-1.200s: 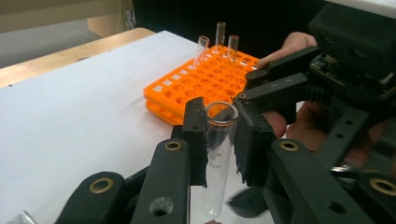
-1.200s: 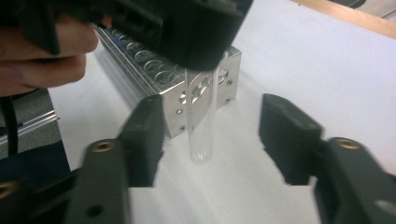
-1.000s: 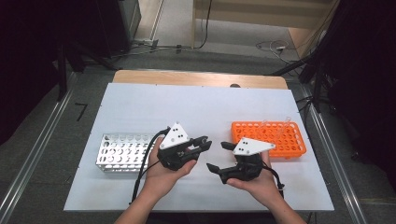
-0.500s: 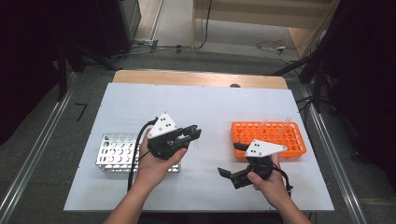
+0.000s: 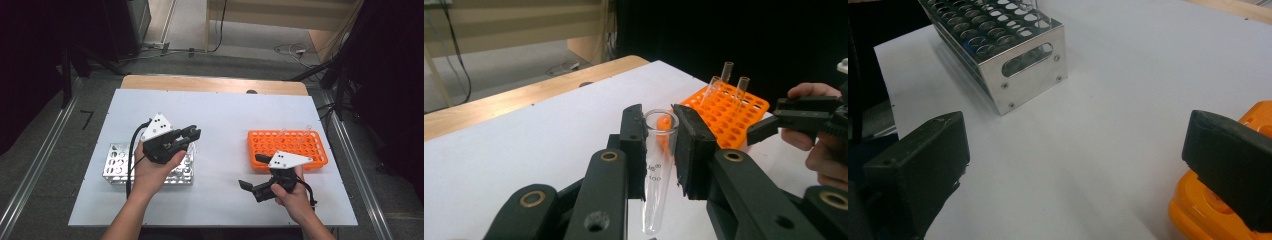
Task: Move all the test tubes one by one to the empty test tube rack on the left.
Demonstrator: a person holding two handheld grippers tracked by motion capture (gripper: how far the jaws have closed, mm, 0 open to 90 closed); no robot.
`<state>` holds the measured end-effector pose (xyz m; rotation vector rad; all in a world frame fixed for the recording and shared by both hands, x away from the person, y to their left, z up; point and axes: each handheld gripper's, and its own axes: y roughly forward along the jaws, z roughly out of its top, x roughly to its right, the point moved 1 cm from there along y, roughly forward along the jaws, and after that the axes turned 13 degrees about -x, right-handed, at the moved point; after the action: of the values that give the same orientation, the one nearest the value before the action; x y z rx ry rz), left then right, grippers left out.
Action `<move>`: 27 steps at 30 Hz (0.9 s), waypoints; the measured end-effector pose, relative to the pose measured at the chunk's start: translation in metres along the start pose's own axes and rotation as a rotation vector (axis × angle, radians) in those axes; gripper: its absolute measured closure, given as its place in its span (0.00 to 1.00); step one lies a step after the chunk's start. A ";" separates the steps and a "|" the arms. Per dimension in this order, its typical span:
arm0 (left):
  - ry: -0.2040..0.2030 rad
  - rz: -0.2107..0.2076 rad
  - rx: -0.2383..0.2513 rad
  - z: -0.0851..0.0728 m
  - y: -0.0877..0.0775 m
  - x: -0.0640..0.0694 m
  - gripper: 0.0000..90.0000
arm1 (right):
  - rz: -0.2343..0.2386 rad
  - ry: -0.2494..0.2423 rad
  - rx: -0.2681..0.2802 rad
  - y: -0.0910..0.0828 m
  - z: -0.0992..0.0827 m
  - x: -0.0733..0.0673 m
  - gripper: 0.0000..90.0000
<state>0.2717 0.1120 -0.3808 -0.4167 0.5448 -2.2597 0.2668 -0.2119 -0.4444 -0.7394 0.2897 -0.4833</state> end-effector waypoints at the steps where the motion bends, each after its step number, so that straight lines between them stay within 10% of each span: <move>1: -0.003 0.008 -0.001 0.000 -0.001 -0.002 0.83 | -0.002 0.000 0.000 0.000 0.000 0.000 0.00; 27: -0.061 0.122 -0.028 -0.019 -0.005 -0.034 0.83 | -0.021 0.012 -0.002 -0.002 -0.003 0.005 0.00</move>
<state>0.2822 0.1451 -0.3982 -0.4525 0.5559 -2.1183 0.2692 -0.2177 -0.4452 -0.7423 0.2936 -0.5073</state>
